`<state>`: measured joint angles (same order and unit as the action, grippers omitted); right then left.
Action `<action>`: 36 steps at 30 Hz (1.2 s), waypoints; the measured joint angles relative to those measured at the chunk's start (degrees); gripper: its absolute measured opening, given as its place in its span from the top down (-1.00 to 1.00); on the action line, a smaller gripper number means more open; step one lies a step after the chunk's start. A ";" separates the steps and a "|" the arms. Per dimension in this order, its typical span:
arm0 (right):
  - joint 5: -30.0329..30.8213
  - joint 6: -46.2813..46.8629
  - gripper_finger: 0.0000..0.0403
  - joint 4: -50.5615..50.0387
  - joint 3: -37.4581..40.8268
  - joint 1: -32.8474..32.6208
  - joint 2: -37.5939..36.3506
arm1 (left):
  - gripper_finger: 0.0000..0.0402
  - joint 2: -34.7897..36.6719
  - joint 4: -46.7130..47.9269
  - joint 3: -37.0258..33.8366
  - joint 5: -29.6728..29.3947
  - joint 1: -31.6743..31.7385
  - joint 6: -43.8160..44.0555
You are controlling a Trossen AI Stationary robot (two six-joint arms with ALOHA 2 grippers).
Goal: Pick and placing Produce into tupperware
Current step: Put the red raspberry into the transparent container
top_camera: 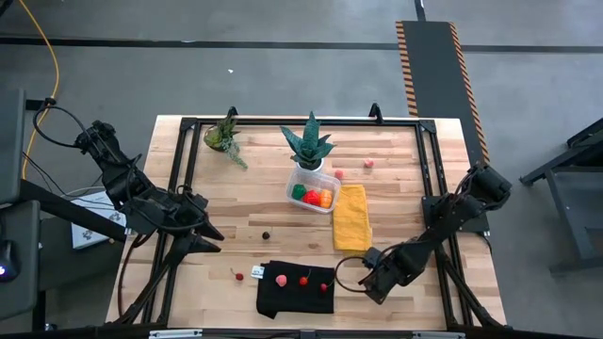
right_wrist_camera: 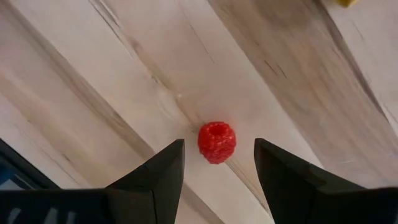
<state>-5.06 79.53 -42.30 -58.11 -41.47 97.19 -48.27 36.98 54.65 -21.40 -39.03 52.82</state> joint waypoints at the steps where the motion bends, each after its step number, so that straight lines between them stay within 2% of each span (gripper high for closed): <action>1: 0.00 0.00 0.08 0.09 0.00 0.00 0.00 | 0.16 0.00 0.19 0.00 0.15 0.00 0.00; 36: -1.99 -1.55 0.08 1.32 0.11 0.57 2.28 | 0.16 0.00 1.00 0.00 1.25 0.00 -0.07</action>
<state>-7.05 77.97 -40.98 -58.00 -40.91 99.47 -48.27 37.98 54.65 -20.16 -39.03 52.75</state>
